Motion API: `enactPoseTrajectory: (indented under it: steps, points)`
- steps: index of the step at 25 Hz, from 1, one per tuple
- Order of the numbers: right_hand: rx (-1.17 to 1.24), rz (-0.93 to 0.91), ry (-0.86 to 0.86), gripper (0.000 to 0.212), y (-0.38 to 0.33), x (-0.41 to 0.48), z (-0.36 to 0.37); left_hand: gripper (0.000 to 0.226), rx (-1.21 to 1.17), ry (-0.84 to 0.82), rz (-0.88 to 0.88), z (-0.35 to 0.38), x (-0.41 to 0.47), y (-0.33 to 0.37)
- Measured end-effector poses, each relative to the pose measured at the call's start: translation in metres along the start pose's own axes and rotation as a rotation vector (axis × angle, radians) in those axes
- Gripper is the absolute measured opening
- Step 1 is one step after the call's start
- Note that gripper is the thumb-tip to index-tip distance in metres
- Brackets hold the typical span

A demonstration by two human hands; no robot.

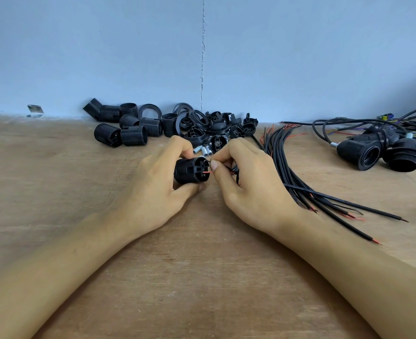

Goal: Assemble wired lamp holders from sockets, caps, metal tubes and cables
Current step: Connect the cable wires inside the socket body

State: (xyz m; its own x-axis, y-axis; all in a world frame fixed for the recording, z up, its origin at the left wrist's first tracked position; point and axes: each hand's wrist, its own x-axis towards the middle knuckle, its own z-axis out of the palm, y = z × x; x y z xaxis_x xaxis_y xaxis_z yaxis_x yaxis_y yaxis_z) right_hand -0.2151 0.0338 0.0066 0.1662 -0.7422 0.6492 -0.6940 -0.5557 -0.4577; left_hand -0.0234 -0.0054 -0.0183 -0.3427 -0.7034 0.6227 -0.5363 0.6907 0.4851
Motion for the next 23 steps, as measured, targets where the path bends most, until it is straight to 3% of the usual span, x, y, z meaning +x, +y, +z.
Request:
enactPoseTrajectory:
  steps: [15,23]
  points:
    - [0.047,0.012,-0.026,0.005,-0.0004,0.0022,-0.0045,0.042,0.027,-0.024,0.031,-0.0035,0.0000,0.0033]
    - [0.082,0.058,-0.048,0.008,-0.0017,0.0021,-0.0060,0.050,0.018,-0.011,0.028,-0.0023,0.0000,0.0026]
